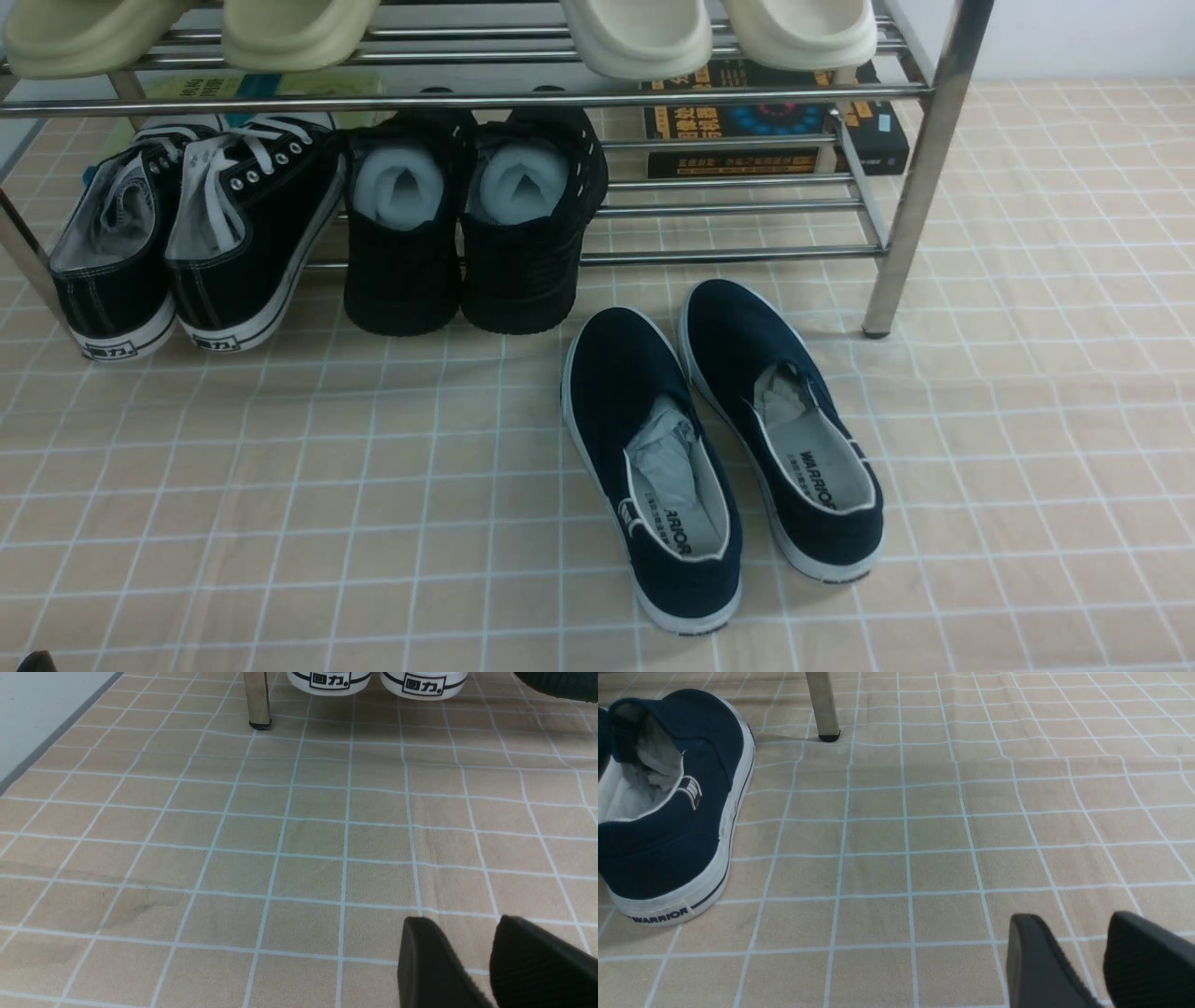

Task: Take the shoes off the shelf from the light coffee tablecloth by hand.
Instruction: 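Grasp the leftmost shoe on the bottom shelf of the shoe rack with the left gripper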

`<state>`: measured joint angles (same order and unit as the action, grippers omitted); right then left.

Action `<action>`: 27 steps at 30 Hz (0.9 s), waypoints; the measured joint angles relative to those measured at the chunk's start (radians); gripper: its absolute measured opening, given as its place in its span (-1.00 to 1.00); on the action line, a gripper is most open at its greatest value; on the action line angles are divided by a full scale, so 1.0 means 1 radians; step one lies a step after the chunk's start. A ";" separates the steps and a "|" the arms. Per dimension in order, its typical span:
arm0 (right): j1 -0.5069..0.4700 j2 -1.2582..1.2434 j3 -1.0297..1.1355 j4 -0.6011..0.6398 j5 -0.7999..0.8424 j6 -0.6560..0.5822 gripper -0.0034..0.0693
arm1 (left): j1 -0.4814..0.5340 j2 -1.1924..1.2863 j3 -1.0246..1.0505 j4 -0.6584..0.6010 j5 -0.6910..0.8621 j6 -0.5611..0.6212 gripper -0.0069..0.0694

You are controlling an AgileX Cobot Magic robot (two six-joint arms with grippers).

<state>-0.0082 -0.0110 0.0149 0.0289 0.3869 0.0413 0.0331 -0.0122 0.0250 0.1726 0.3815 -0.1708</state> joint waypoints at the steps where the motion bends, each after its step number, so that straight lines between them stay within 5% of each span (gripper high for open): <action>1: 0.000 0.000 0.000 0.000 0.000 0.000 -0.25 | 0.000 0.000 0.000 0.001 0.000 0.000 -0.19; 16: 0.000 0.000 0.000 0.000 0.000 -0.001 -0.25 | 0.000 0.000 0.000 -0.054 -0.007 -0.060 -0.19; 23: 0.000 0.000 0.000 0.000 0.000 -0.001 -0.25 | 0.000 0.000 0.002 -0.530 -0.034 -0.485 -0.19; 27: 0.000 0.000 0.000 0.000 0.000 -0.001 -0.25 | 0.000 0.000 0.003 -0.629 -0.043 -0.575 -0.19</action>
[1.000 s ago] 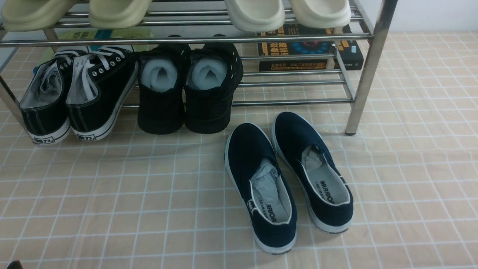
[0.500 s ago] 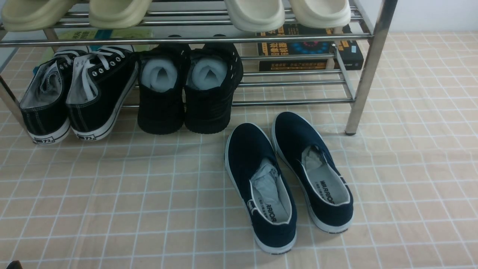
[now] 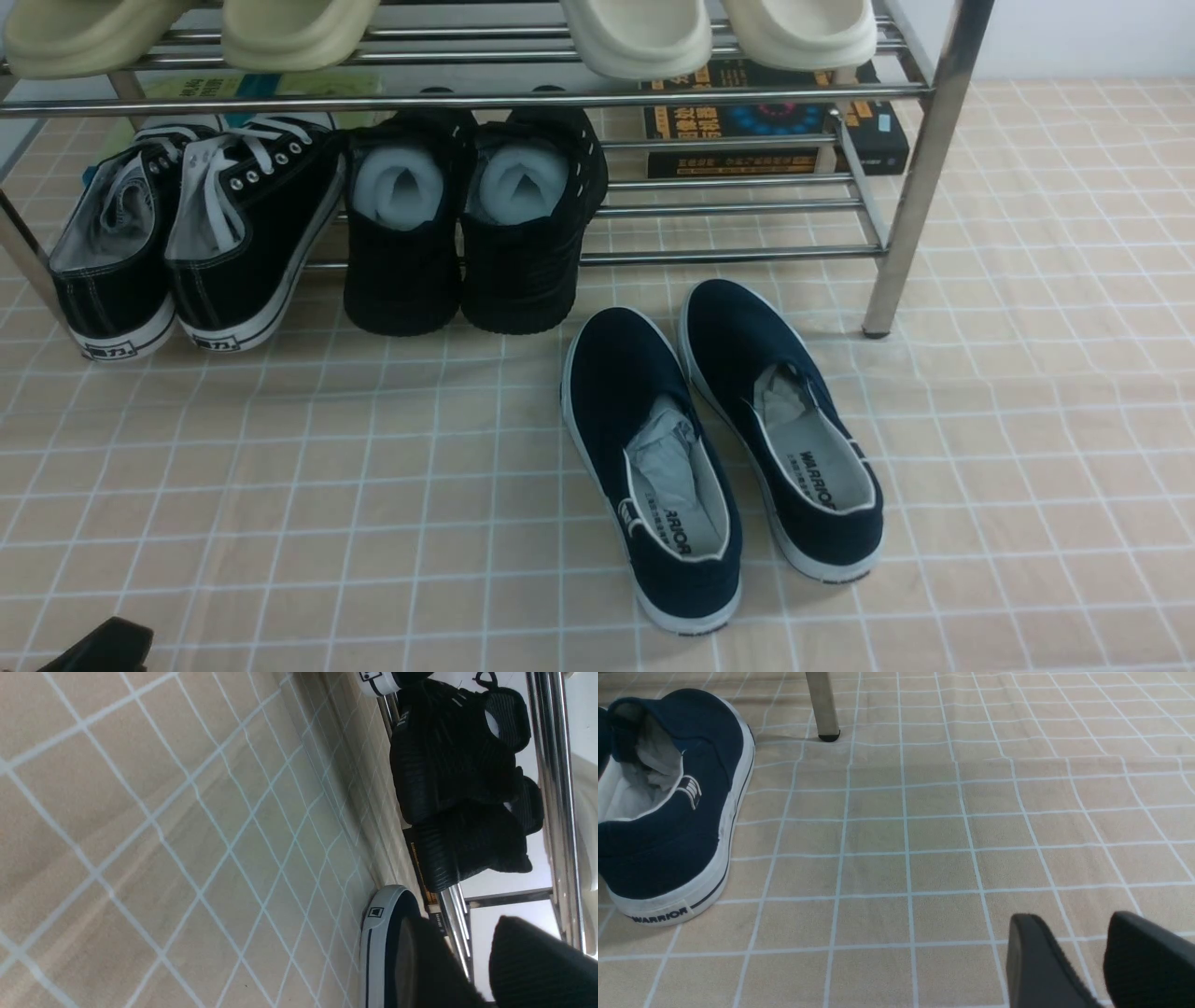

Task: Take the shoes off the shelf from the light coffee tablecloth by hand.
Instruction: 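Grasp the leftmost shoe on the bottom shelf of the shoe rack with the left gripper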

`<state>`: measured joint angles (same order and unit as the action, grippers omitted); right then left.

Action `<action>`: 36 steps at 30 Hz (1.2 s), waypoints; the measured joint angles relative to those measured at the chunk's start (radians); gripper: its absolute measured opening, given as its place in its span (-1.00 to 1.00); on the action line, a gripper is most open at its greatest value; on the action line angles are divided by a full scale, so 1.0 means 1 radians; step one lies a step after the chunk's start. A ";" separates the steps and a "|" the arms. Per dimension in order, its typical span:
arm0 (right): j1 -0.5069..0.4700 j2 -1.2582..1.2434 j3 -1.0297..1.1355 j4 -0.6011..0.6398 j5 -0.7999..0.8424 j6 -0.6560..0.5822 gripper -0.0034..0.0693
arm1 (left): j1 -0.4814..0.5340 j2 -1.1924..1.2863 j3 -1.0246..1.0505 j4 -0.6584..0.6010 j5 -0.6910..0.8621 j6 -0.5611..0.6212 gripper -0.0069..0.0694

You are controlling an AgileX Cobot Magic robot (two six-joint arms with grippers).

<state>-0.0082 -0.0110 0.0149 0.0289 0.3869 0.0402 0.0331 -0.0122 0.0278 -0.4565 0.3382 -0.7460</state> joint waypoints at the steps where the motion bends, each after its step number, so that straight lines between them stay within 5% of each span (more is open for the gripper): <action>1: 0.000 0.000 0.000 0.000 0.000 0.000 -0.25 | 0.000 0.000 0.000 -0.002 0.000 -0.007 -0.19; 7: 0.000 0.000 0.000 0.000 0.000 0.000 -0.25 | 0.000 0.000 0.000 0.007 -0.020 -0.010 -0.24; 14: 0.000 0.000 0.000 0.000 0.000 0.000 -0.25 | 0.000 0.003 -0.144 0.049 0.101 0.144 -0.79; 27: 0.000 0.000 0.000 0.000 0.000 0.000 -0.25 | 0.000 0.647 -0.631 0.406 0.472 0.247 -0.81; 36: 0.000 0.000 0.000 0.000 0.000 0.000 -0.25 | 0.005 1.043 -0.954 0.688 0.475 0.242 -0.80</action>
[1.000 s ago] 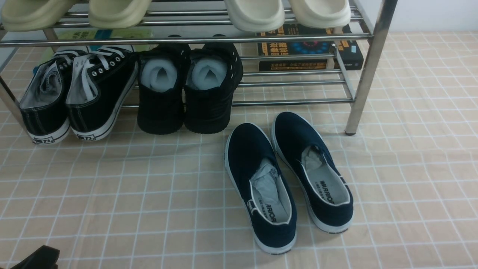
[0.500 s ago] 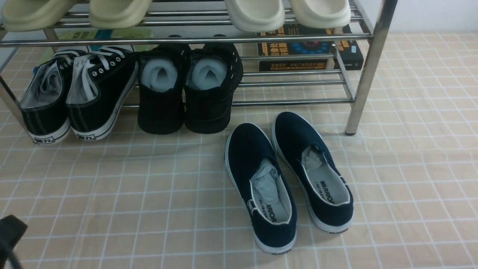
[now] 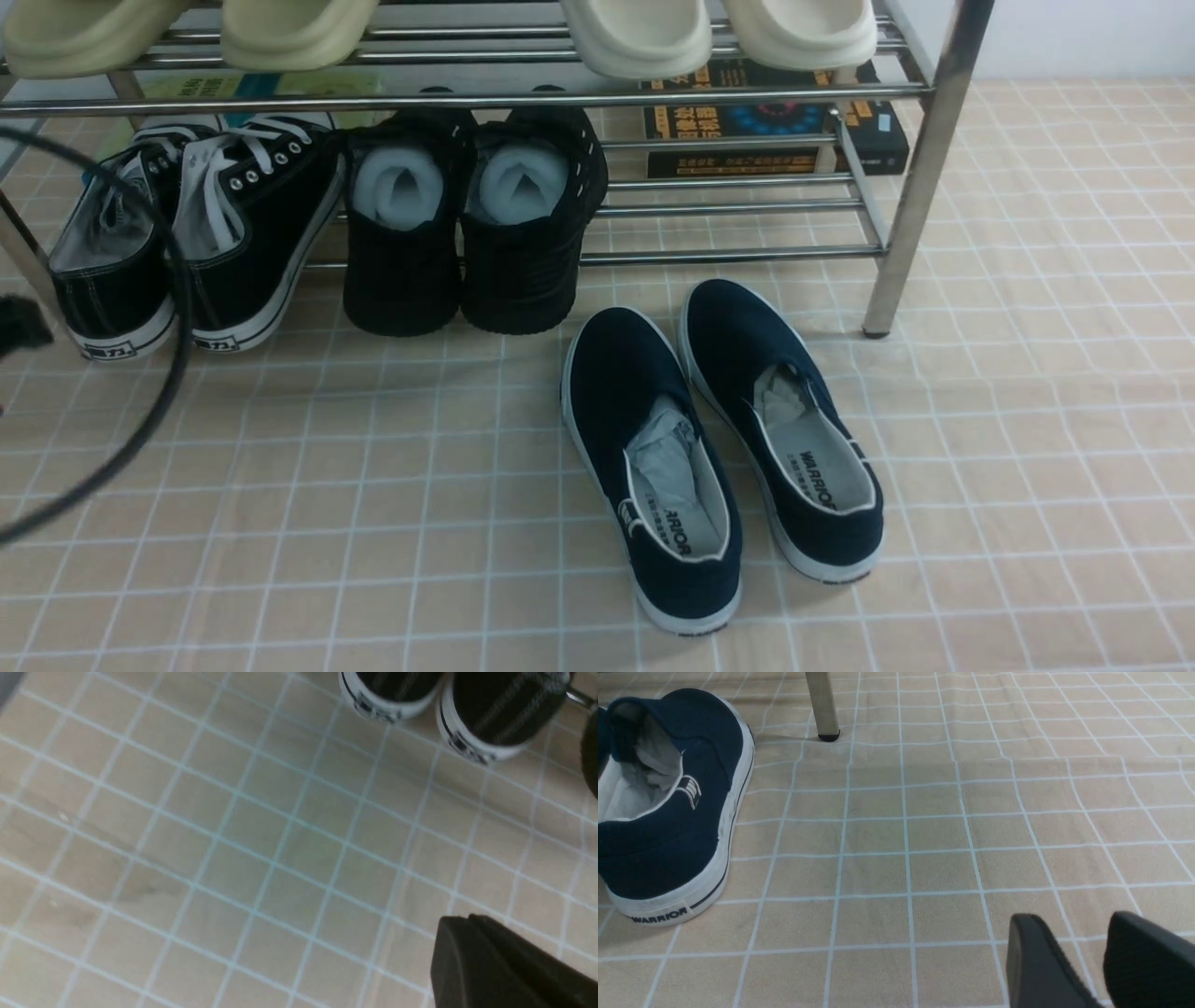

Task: Take the shoes off the shelf from the light coffee tablecloth by hand.
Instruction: 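Grasp the leftmost shoe on the bottom shelf of the shoe rack with the left gripper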

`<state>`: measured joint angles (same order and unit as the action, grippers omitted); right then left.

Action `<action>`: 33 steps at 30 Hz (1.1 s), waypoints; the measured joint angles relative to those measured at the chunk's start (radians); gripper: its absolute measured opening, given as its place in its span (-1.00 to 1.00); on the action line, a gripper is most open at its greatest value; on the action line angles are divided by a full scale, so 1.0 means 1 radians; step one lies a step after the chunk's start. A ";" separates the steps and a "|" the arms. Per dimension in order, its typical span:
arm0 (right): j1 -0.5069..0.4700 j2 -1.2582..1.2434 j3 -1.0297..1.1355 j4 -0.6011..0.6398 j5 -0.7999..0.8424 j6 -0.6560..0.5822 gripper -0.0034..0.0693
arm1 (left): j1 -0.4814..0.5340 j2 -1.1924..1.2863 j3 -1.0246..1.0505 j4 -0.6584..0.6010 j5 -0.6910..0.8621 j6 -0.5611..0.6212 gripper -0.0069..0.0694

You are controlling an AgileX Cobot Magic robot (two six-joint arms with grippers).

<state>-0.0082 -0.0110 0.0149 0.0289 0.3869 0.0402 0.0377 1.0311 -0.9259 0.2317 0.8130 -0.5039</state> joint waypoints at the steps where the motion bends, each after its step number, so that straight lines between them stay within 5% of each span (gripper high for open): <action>1: 0.000 0.000 0.000 0.000 0.000 0.000 -0.25 | 0.011 0.049 -0.040 0.027 0.004 -0.023 -0.80; 6: 0.000 0.000 0.000 0.000 0.000 0.000 -0.25 | 0.124 0.287 -0.221 0.018 0.059 -0.008 -0.79; 12: 0.000 0.000 0.000 0.000 0.000 0.000 -0.25 | 0.230 0.508 -0.416 -0.272 0.113 0.236 -0.79; 24: 0.000 0.000 0.000 0.000 0.000 0.000 -0.25 | 0.249 0.645 -0.545 -0.400 0.047 0.300 -0.70; 33: 0.000 0.000 0.000 -0.001 0.000 0.000 -0.25 | 0.249 0.703 -0.545 -0.403 -0.048 0.307 -0.14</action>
<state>-0.0082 -0.0110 0.0149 0.0283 0.3869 0.0402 0.2869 1.7345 -1.4712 -0.1716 0.7646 -0.1972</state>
